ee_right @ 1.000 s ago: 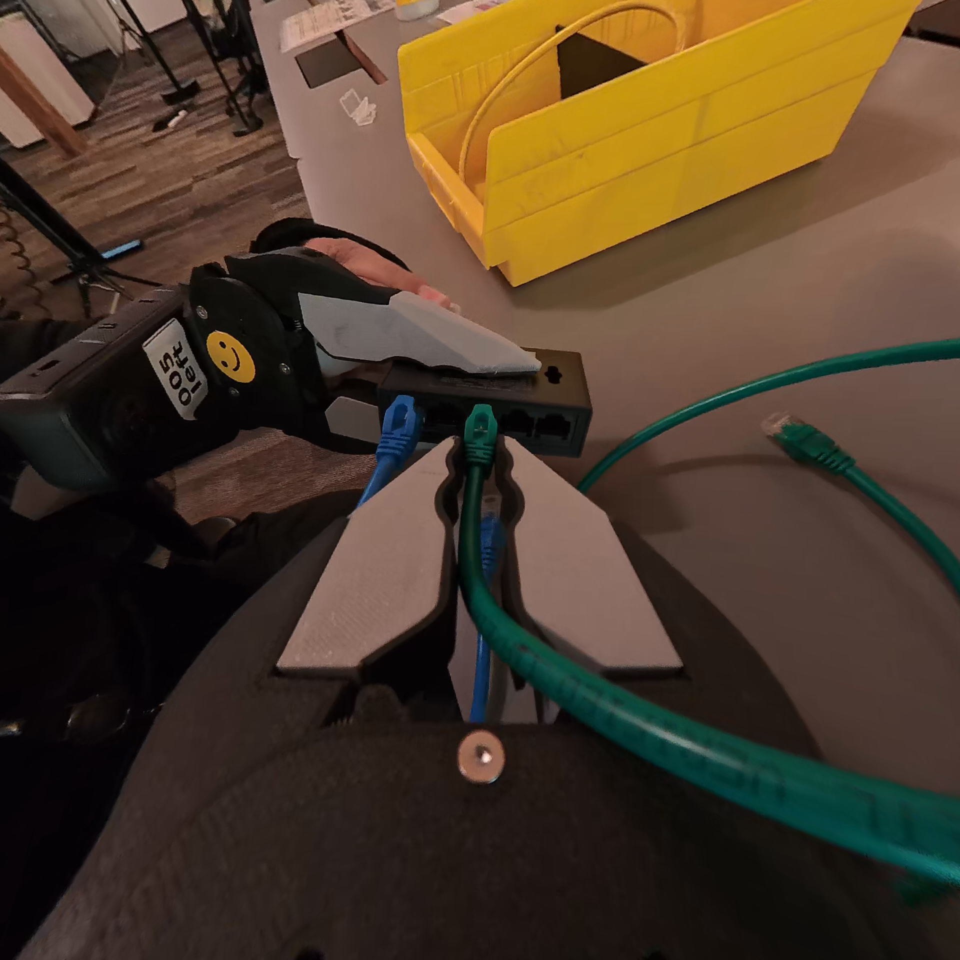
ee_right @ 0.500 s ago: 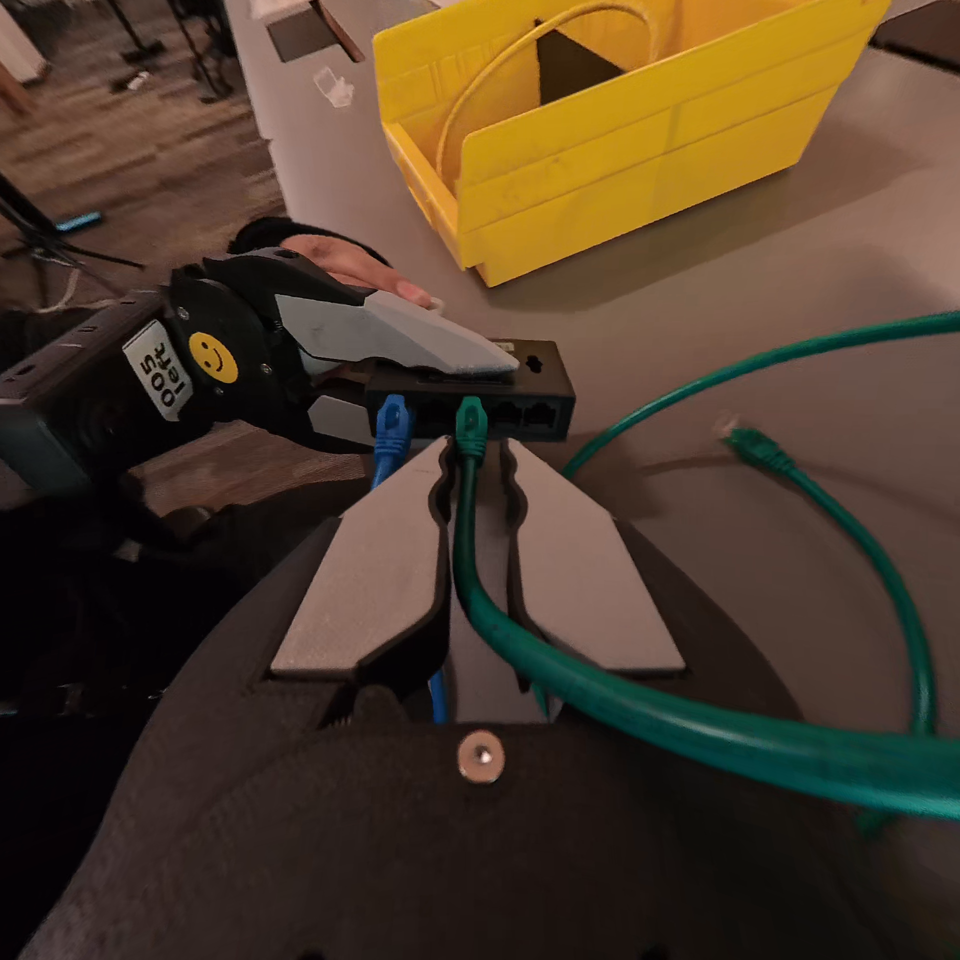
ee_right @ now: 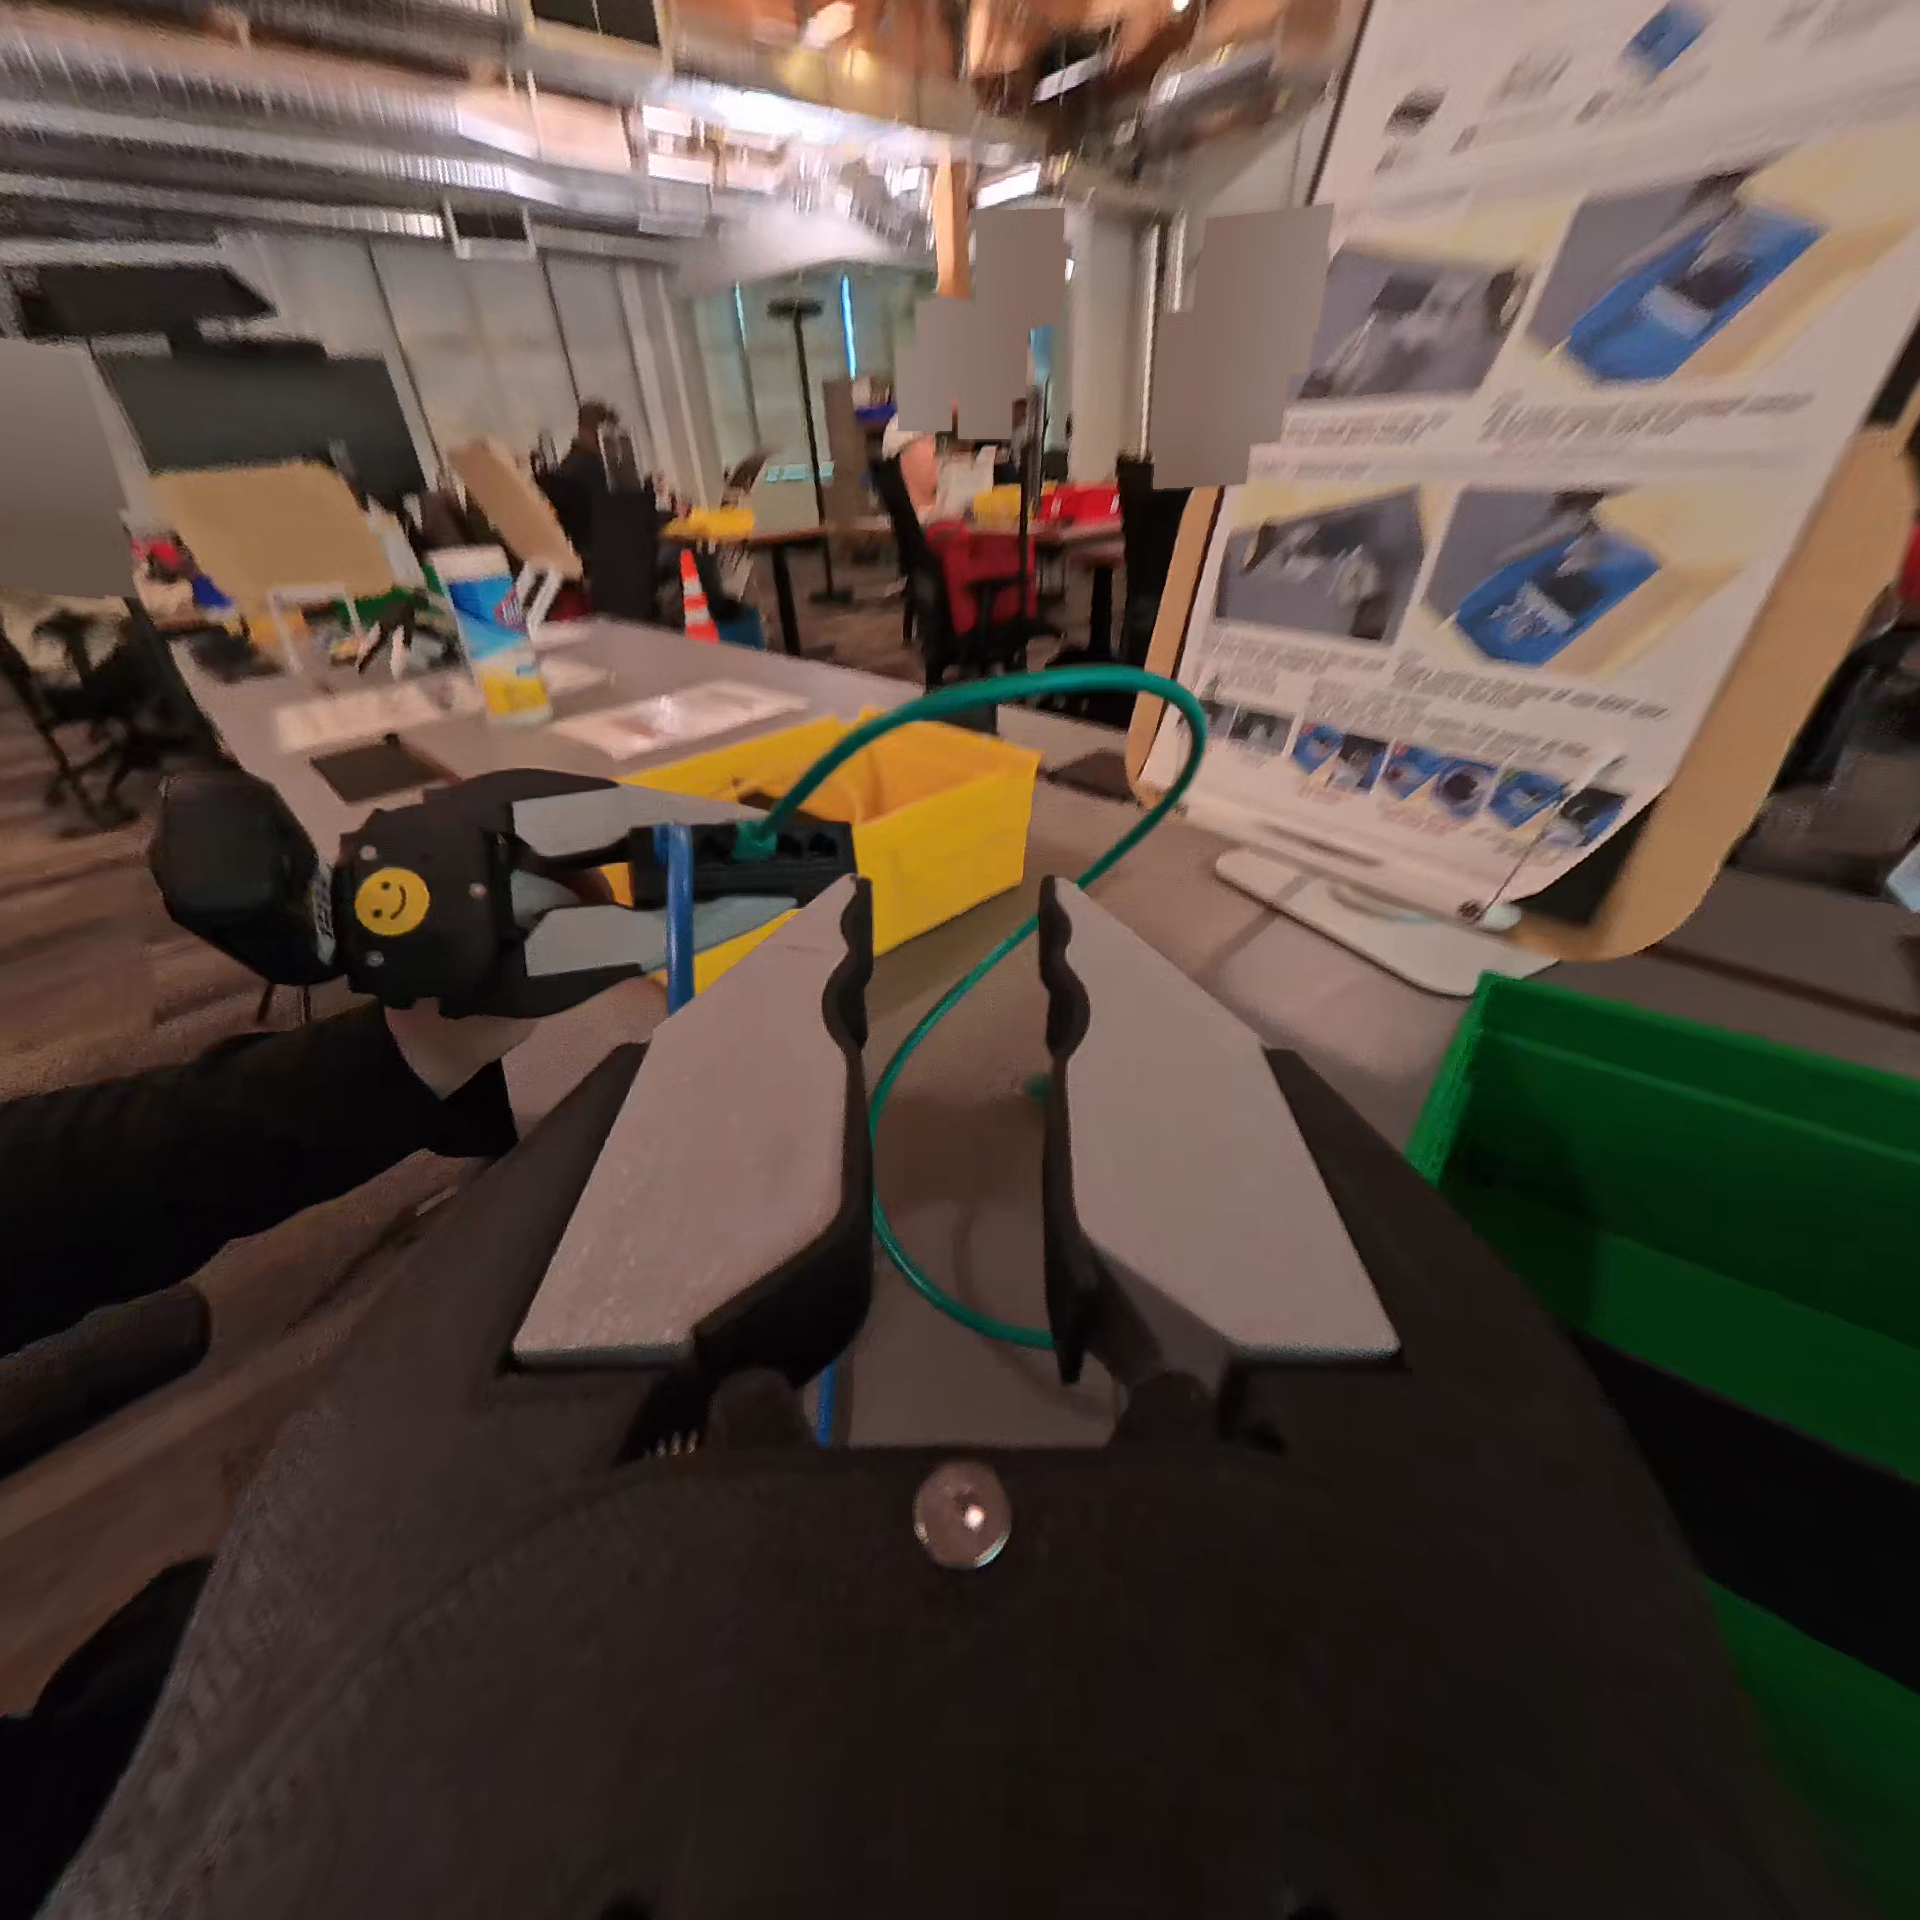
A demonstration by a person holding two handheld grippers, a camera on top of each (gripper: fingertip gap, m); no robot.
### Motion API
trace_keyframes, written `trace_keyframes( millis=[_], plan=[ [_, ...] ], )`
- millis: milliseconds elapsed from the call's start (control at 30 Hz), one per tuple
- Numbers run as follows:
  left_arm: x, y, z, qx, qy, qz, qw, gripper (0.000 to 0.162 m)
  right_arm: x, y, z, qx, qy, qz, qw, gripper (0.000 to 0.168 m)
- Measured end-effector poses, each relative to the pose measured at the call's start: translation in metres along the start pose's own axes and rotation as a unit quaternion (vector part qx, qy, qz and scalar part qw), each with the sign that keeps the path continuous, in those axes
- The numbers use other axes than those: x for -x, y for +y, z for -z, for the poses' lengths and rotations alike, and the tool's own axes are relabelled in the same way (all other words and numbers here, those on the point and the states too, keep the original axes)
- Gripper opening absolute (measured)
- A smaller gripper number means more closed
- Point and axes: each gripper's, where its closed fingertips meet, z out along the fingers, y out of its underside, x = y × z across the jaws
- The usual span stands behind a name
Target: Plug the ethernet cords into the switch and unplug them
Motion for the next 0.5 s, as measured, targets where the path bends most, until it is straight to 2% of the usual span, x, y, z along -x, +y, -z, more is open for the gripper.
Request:
trace_keyframes(
  millis=[167, 233, 300, 367, 500],
  plan=[
    [0.087, -0.064, -0.009, -0.012, -0.048, 0.026, 0.998, 0.027, -0.013, -0.025, 0.034, -0.047, 0.003, -0.029, 0.998, 0.03],
    [0.118, -0.073, -0.018, 0.005, -0.068, 0.036, 0.997, 0.027, -0.018, -0.03, 0.043, -0.06, 0.009, -0.032, 0.998, 0.03],
    [0.132, -0.076, -0.024, 0.013, -0.083, -0.006, 0.996, 0.026, -0.02, -0.036, 0.053, -0.071, 0.011, -0.036, 0.997, 0.03],
    [0.127, -0.066, -0.03, 0.042, -0.09, -0.051, 0.994, 0.026, -0.021, -0.044, 0.064, -0.086, 0.012, -0.035, 0.996, 0.03],
    [0.06, -0.029, -0.039, 0.095, -0.029, -0.148, 0.984, 0.026, -0.029, -0.056, 0.086, -0.114, 0.027, -0.033, 0.993, 0.028]
  ],
)
